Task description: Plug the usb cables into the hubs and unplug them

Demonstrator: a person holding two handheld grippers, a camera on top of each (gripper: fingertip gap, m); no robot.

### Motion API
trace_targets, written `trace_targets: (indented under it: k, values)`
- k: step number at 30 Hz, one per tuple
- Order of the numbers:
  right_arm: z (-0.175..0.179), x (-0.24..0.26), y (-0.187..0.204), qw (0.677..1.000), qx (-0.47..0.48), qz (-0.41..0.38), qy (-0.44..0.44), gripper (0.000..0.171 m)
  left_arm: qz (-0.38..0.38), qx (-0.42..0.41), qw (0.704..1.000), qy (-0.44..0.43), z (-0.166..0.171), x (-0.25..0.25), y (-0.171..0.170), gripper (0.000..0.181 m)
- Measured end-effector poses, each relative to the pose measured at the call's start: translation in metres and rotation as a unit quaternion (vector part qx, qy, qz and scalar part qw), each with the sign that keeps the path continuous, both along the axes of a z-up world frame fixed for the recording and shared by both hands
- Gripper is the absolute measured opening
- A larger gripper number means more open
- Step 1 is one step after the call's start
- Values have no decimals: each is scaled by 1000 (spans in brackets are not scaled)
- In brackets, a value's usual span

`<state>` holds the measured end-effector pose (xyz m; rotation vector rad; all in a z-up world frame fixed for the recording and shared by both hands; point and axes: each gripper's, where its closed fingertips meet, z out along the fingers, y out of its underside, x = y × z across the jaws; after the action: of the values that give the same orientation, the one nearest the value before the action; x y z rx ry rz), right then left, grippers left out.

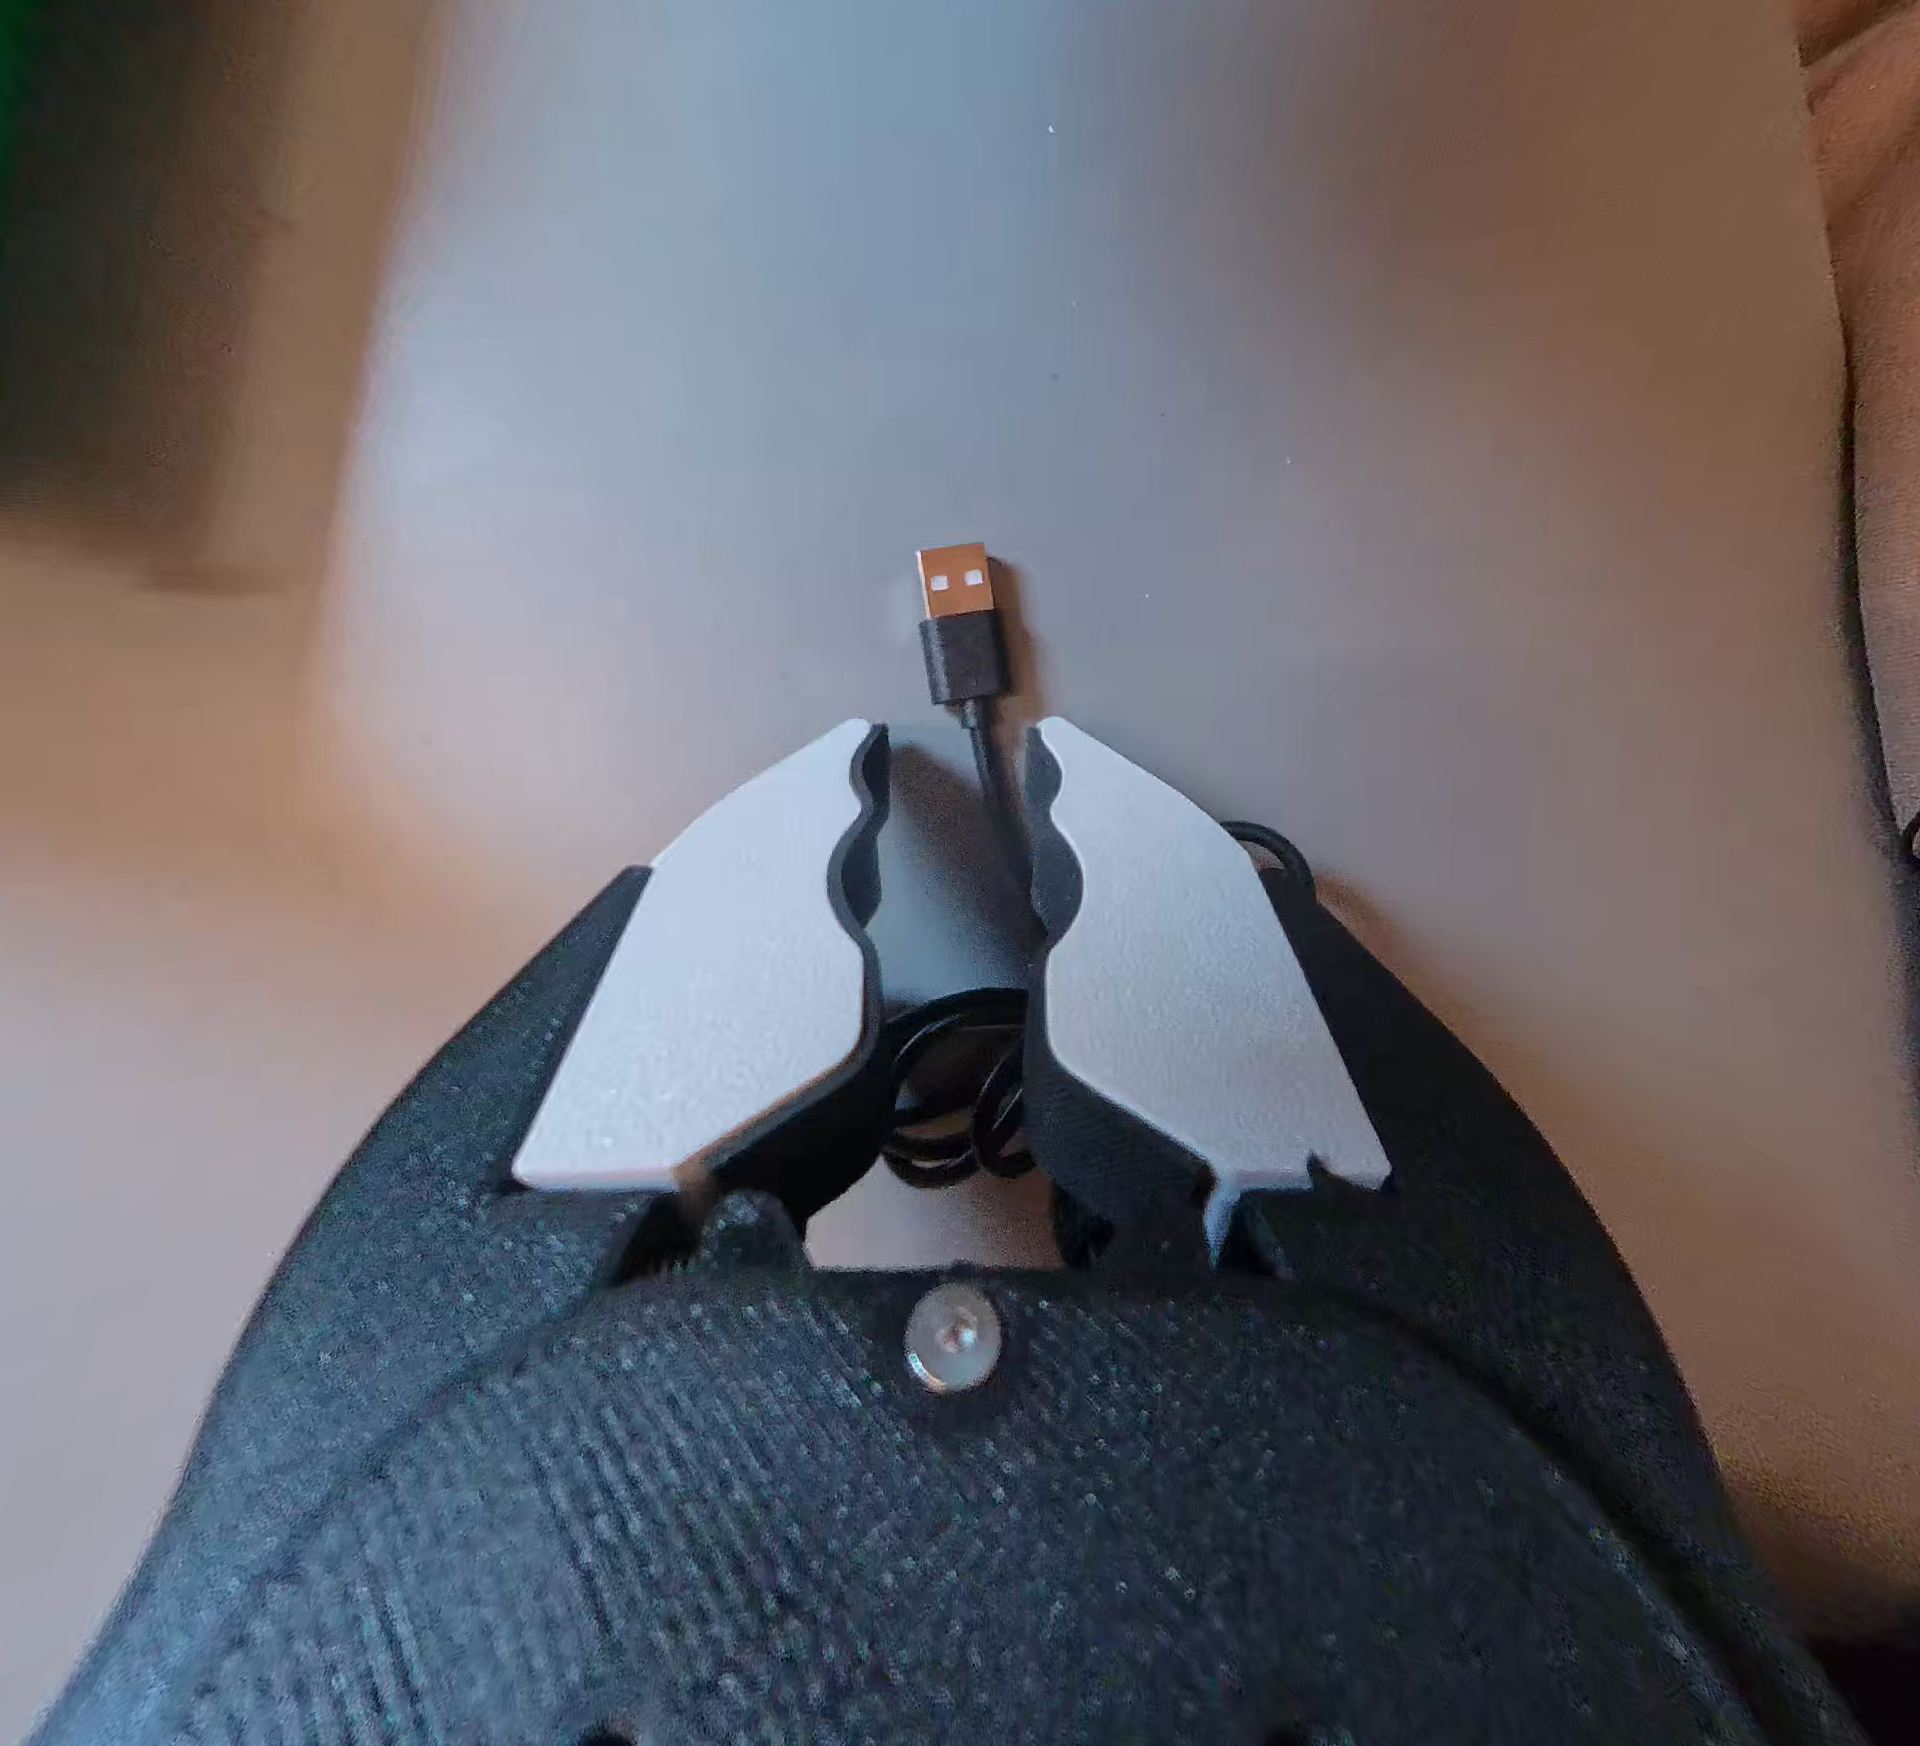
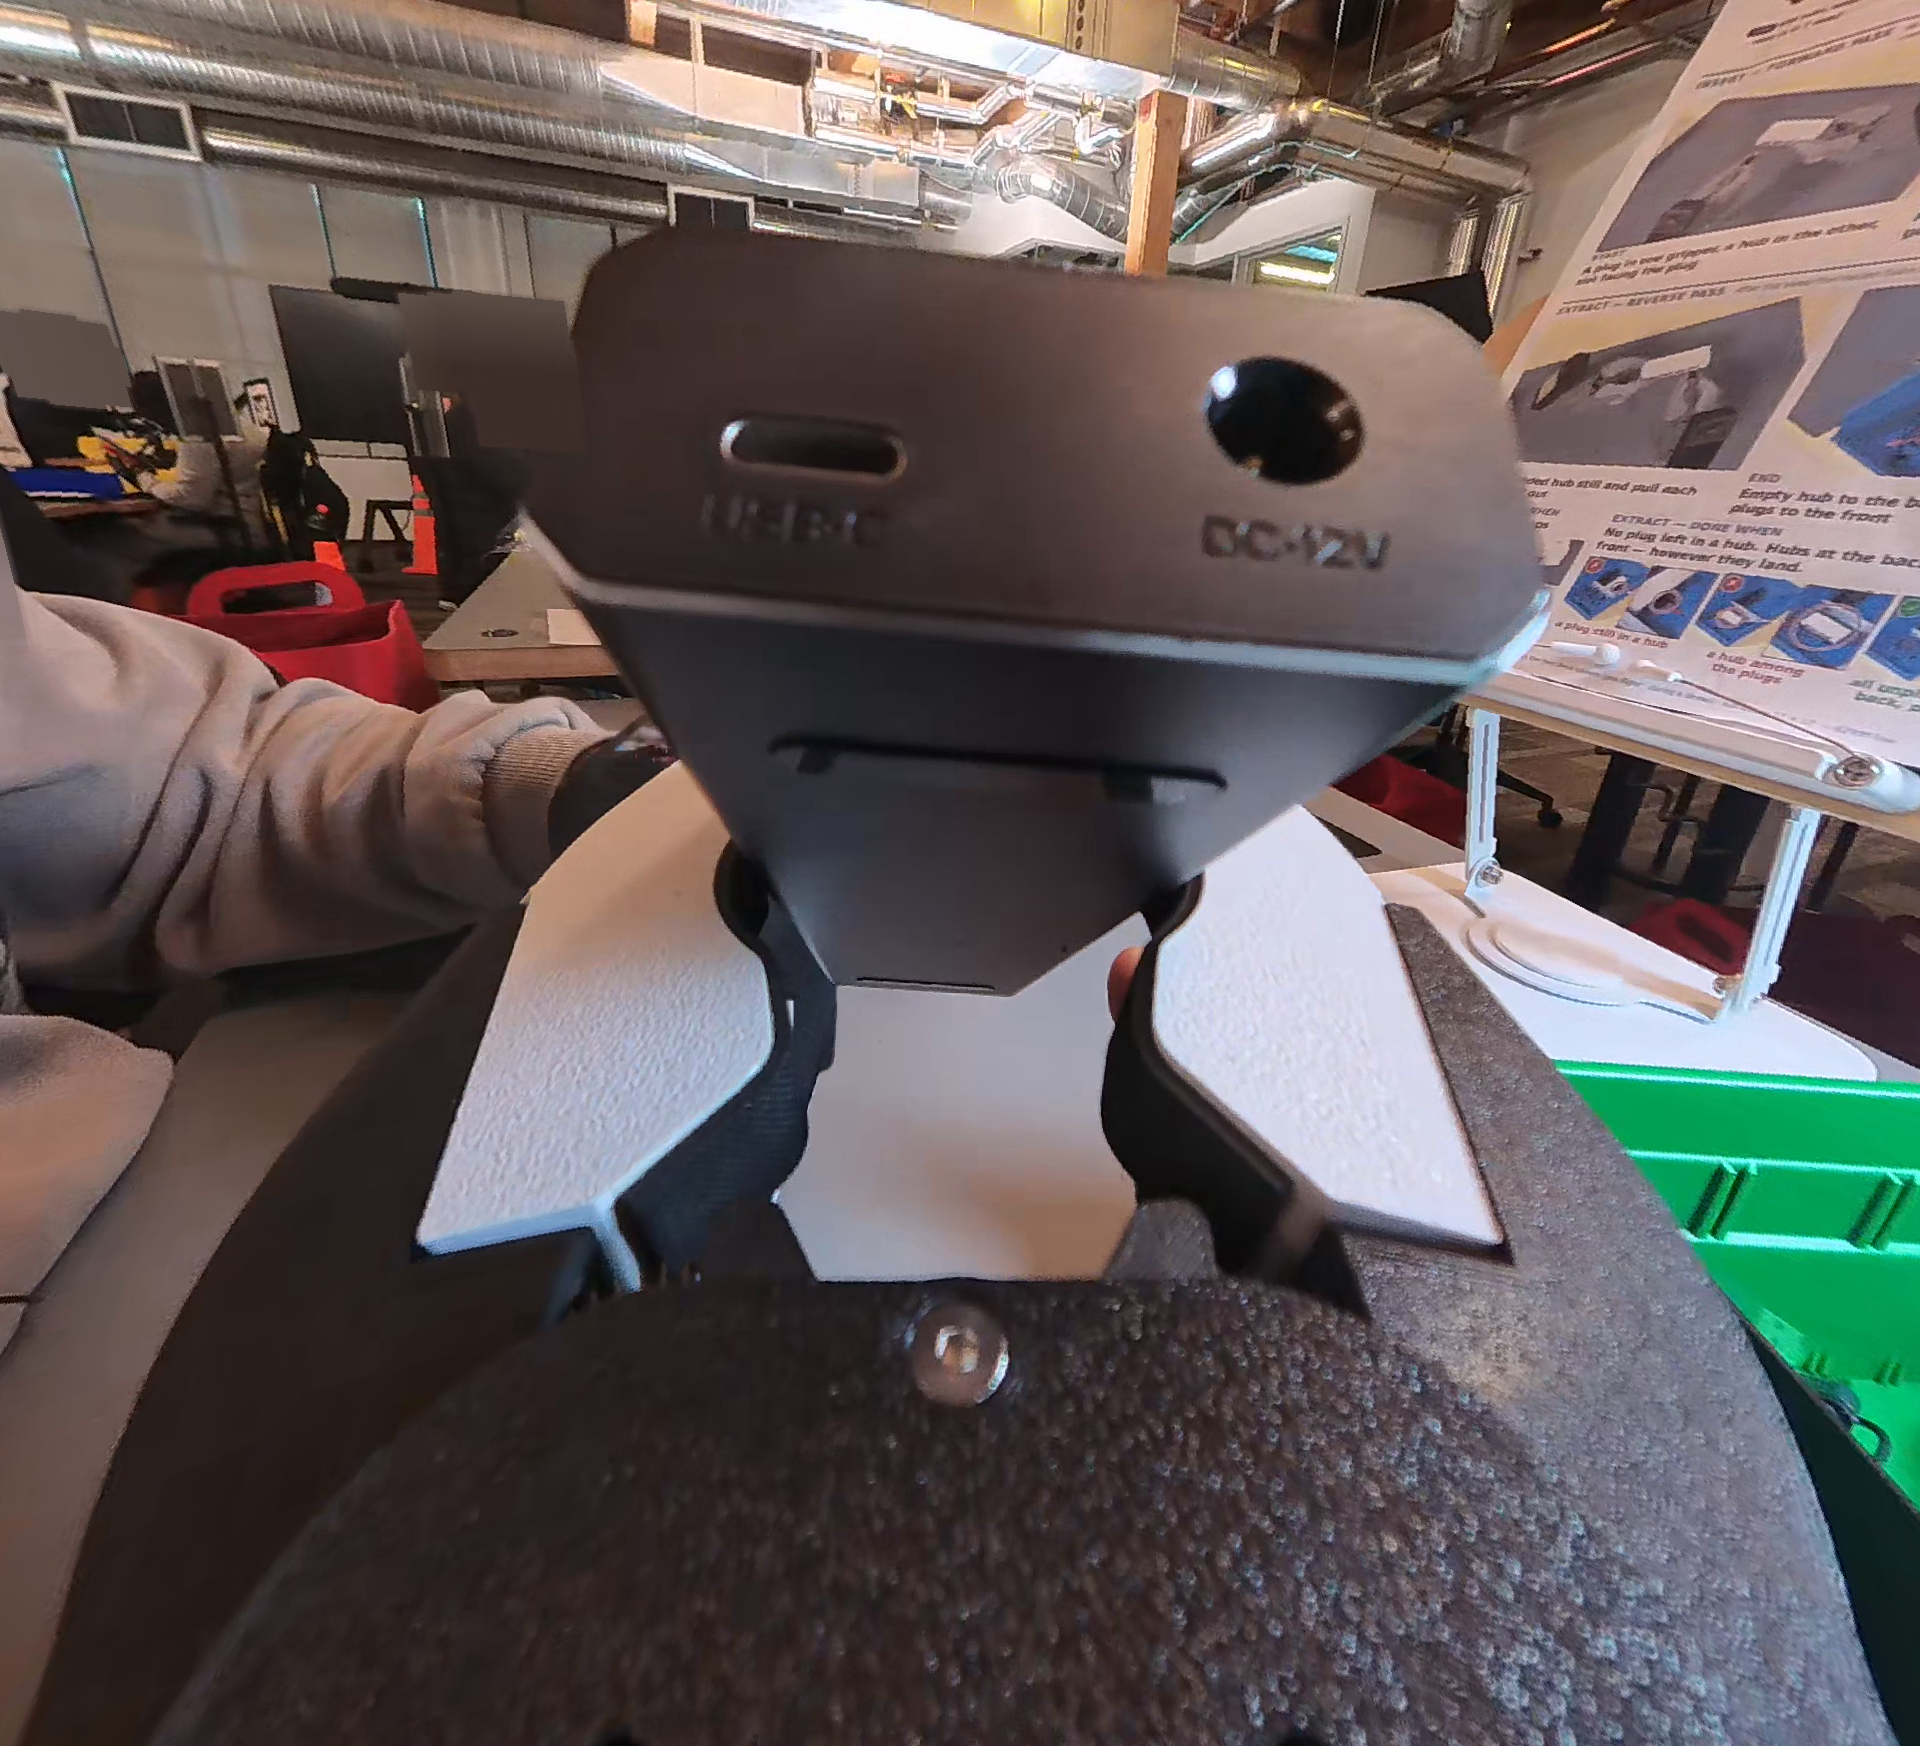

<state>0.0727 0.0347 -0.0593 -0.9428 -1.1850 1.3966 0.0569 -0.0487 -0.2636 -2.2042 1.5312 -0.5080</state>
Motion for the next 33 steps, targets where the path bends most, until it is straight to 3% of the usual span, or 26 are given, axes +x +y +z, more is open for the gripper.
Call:
trace_targets:
  k: [5, 9, 15, 21, 25, 33]
  values:
    - [-3, -2, -1, 1000, 1, 2, -6, 70, 0, 2, 1000, 4, -2, 3, 0, 21]
    - [-7, -4, -2, 1000, 6, 4, -14, 70, -7, 9, 1000, 3, -2, 8, 2, 6]
    - [-10, -4, -1, 1000, 13, 3, -20, 70, 5, 11, 999, -37, 6, 4, 10, 5]
    - [-12, -1, -17, 997, 62, 35, -22, 70, 81, 10, 981, -173, 71, -39, 29, 4]
    - [-21, -7, -36, 992, 111, 50, -41, 70, 87, 25, 969, -231, 115, -51, 22, 3]
    - [-52, -21, -71, 979, 121, 122, -106, 70, 48, 57, 985, -154, 119, -24, 3, 0]
